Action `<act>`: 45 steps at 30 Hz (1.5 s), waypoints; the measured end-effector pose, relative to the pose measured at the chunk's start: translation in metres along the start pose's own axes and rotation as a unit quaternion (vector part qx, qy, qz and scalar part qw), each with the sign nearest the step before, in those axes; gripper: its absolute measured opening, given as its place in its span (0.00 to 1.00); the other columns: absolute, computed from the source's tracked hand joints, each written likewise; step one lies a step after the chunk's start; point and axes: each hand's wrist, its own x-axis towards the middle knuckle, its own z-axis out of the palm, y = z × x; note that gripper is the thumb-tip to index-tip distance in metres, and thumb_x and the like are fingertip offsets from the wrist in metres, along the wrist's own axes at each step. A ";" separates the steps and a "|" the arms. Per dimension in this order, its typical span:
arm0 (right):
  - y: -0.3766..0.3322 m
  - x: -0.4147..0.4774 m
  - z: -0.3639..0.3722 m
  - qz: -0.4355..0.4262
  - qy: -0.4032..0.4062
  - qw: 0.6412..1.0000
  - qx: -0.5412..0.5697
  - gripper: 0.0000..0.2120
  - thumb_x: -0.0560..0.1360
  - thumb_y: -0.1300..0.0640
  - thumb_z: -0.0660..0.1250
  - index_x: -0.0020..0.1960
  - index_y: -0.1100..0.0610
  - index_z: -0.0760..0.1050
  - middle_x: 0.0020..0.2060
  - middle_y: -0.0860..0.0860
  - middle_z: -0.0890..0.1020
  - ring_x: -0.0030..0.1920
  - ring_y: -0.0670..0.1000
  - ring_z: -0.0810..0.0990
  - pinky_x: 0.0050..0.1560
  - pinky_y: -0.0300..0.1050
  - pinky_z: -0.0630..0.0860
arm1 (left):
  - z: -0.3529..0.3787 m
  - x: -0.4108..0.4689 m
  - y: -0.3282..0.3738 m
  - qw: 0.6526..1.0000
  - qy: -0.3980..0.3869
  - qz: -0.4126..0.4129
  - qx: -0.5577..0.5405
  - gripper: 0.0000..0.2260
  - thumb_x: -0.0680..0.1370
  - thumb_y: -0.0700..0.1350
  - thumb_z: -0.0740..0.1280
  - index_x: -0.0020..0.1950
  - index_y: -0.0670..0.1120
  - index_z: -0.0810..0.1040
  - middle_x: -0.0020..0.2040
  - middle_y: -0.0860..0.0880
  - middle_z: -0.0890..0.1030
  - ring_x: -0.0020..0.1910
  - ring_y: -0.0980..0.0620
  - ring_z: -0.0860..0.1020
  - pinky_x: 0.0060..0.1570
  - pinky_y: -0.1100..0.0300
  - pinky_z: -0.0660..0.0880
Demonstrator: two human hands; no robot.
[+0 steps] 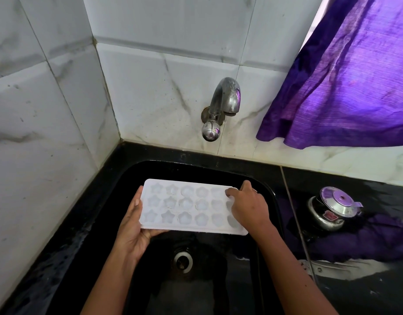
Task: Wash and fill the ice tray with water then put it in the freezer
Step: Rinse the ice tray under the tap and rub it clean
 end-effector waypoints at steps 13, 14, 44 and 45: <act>0.011 0.000 -0.004 0.012 0.011 1.000 -0.015 0.21 0.77 0.63 0.54 0.65 0.45 0.71 0.55 0.54 0.69 0.40 0.50 0.69 0.41 0.42 0.64 | 0.006 -0.001 -0.001 1.000 0.013 0.010 -0.008 0.13 0.81 0.48 0.56 0.65 0.57 0.70 0.54 0.54 0.80 0.42 0.52 0.84 0.27 0.49 0.79; 0.011 0.000 -0.003 0.013 0.016 1.000 -0.017 0.21 0.77 0.63 0.54 0.66 0.45 0.71 0.55 0.54 0.69 0.40 0.50 0.68 0.41 0.42 0.64 | 0.005 -0.002 -0.001 1.000 0.010 0.009 -0.005 0.14 0.81 0.49 0.56 0.66 0.57 0.70 0.54 0.54 0.80 0.42 0.52 0.84 0.28 0.49 0.79; -0.020 0.009 -0.027 -0.004 -0.073 0.997 0.012 0.18 0.78 0.56 0.57 0.63 0.42 0.74 0.53 0.49 0.80 0.43 0.51 0.77 0.35 0.39 0.68 | 0.004 -0.002 0.004 1.000 0.007 0.018 0.010 0.14 0.81 0.50 0.56 0.66 0.57 0.70 0.57 0.53 0.79 0.42 0.52 0.84 0.28 0.50 0.79; -0.022 0.009 -0.027 -0.008 -0.077 0.997 0.008 0.18 0.78 0.56 0.56 0.63 0.42 0.74 0.54 0.49 0.80 0.46 0.51 0.78 0.37 0.39 0.69 | 0.004 -0.002 0.005 1.000 0.007 0.019 0.006 0.13 0.81 0.50 0.56 0.63 0.58 0.72 0.56 0.53 0.79 0.42 0.52 0.84 0.28 0.50 0.79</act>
